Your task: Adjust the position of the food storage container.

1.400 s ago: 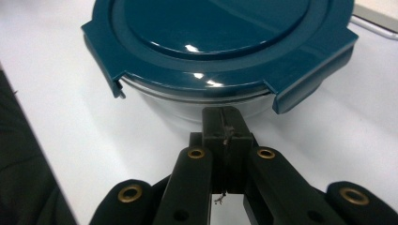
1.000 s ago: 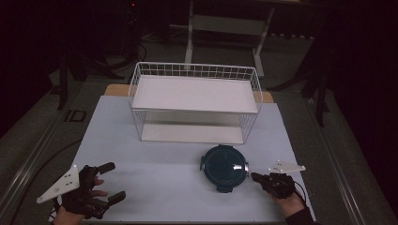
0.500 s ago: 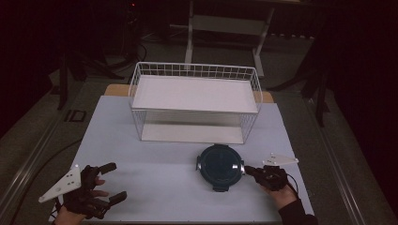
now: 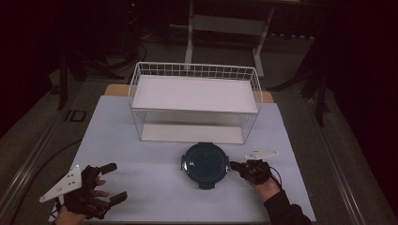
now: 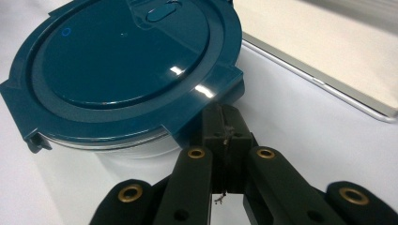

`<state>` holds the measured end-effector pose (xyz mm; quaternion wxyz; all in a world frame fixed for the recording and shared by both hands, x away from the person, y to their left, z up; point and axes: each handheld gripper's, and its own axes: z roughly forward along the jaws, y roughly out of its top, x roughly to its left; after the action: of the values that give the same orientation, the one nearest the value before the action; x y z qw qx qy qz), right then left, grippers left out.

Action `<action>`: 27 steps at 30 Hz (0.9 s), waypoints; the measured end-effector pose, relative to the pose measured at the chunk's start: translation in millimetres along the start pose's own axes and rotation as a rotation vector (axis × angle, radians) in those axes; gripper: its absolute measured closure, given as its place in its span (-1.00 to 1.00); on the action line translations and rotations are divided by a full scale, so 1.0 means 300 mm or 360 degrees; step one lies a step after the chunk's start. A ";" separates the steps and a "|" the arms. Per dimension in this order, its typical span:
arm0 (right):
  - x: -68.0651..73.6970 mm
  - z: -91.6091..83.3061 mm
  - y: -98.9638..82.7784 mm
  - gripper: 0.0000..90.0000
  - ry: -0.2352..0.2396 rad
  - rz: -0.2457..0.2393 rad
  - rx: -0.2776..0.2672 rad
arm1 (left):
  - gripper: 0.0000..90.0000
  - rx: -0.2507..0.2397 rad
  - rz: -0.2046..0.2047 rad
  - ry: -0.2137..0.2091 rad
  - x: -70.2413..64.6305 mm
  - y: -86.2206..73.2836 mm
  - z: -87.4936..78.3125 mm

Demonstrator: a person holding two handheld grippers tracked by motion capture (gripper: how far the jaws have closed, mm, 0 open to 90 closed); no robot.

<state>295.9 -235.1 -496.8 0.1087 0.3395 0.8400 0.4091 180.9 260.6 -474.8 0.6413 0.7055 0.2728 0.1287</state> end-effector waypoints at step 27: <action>0.035 -0.014 0.032 0.82 -0.0003 -0.0031 -0.0147 | -0.99 0.0007 -0.0004 0.0008 -0.002 0.000 0.003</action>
<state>290.9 -226.6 -485.7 0.1290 0.3262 0.8234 0.4460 180.8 259.4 -474.6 0.6393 0.7062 0.2755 0.1290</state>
